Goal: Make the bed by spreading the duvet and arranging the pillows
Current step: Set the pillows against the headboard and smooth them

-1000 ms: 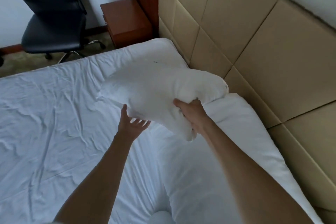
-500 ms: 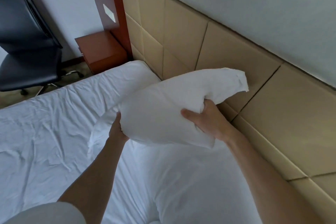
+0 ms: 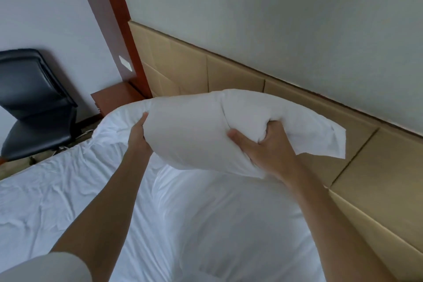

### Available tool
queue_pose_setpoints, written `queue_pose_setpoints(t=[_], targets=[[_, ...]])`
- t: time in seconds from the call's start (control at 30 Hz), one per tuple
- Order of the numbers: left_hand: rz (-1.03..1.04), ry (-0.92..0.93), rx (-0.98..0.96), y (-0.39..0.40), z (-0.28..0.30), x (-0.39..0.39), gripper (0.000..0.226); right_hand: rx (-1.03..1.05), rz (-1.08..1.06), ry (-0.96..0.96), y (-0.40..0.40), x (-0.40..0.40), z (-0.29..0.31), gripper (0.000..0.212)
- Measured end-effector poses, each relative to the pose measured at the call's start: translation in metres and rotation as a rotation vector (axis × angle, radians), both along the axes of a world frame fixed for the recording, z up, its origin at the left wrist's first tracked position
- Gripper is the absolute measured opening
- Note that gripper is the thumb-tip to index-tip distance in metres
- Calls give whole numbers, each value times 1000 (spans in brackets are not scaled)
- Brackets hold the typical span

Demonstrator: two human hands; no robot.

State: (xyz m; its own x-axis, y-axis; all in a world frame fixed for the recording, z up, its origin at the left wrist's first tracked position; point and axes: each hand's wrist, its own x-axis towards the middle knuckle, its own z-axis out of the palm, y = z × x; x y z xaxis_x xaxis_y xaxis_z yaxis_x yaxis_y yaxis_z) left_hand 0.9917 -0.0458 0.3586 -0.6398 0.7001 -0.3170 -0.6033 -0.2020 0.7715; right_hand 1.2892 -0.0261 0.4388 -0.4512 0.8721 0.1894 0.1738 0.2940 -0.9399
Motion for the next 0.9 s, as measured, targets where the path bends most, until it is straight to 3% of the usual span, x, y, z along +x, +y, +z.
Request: queue_pose_setpoints(t=[0.23, 0.37, 0.43, 0.5, 0.6, 0.67, 0.73, 0.83, 0.9], targets=[[-204, 3, 34, 2, 10, 101, 25, -6, -64, 45, -47, 115, 11, 31], [-344, -2, -174, 1, -18, 135, 39, -170, -20, 29, -61, 153, 3, 15], [-339, 17, -390, -3, -32, 141, 41, -286, -49, -141, -58, 174, -2, 17], [-345, -23, -586, -10, -47, 148, 51, -341, -10, -509, -43, 200, -15, 41], [-365, -32, -735, -22, -67, 155, 37, -515, 222, -928, -27, 224, -38, 85], [-378, -2, -798, -29, -77, 158, 44, -637, 400, -1055, -22, 227, -53, 80], [-379, 48, -838, -37, -89, 156, 51, -638, 449, -1061, -19, 226, -59, 65], [-414, 280, -897, -53, -101, 159, 40, -502, 319, -848, -8, 221, -62, 44], [-431, 348, -956, -61, -112, 158, 36, -398, 258, -835, 1, 216, -64, 42]])
